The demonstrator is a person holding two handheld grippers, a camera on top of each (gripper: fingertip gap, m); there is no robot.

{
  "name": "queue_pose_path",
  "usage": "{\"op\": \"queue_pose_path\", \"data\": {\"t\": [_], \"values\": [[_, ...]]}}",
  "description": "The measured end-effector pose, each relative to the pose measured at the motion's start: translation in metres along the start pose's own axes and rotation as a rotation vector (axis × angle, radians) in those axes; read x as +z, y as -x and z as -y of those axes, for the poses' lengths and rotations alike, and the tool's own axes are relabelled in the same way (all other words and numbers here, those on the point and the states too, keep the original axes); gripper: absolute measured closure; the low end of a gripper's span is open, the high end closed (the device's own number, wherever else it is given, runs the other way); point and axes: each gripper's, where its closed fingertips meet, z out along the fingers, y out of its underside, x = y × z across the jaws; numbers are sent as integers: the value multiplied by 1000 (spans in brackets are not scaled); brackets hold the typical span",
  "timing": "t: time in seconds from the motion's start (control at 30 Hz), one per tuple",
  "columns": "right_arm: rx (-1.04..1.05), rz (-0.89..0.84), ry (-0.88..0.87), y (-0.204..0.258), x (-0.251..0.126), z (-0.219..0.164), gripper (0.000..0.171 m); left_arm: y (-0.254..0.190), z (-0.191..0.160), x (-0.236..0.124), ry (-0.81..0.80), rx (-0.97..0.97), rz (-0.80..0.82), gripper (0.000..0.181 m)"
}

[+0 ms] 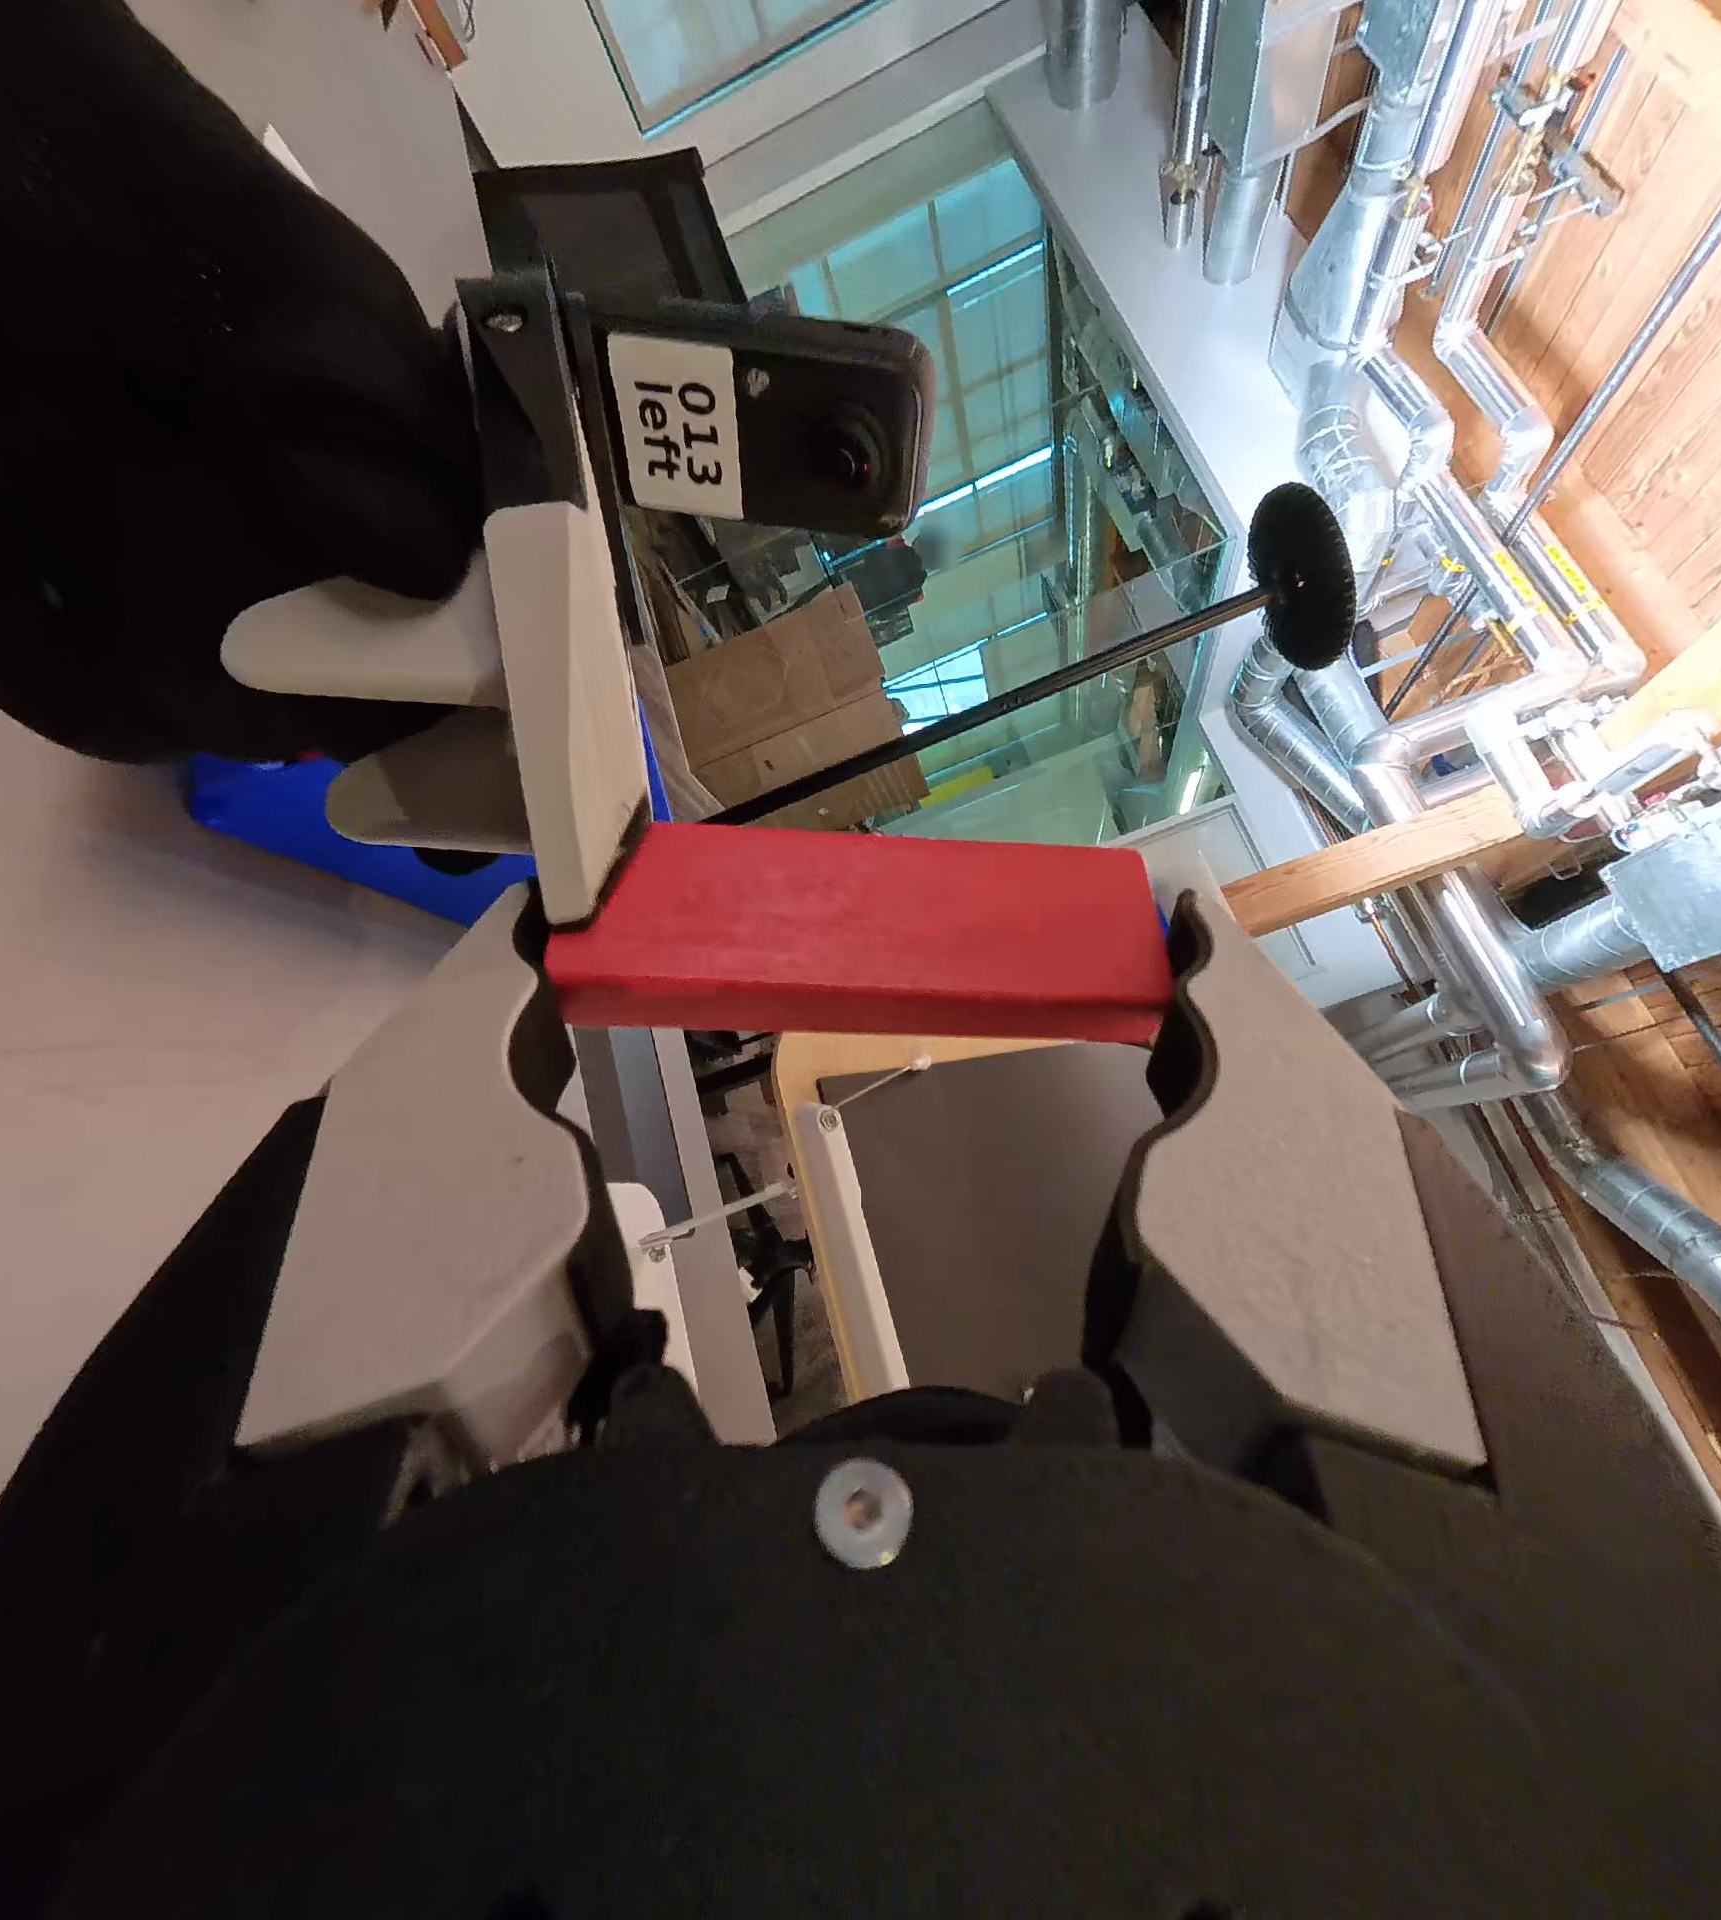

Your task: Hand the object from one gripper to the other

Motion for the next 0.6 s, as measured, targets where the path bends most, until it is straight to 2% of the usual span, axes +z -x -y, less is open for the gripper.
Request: {"op": "queue_pose_path", "data": {"t": [0.37,0.6], "values": [[-34,39,-98,3,-8,30,56,-27,-5,-1,-1,3,-183,167],[-12,31,-78,-2,-8,34,56,-34,1,-3,-35,23,-208,167]]}}
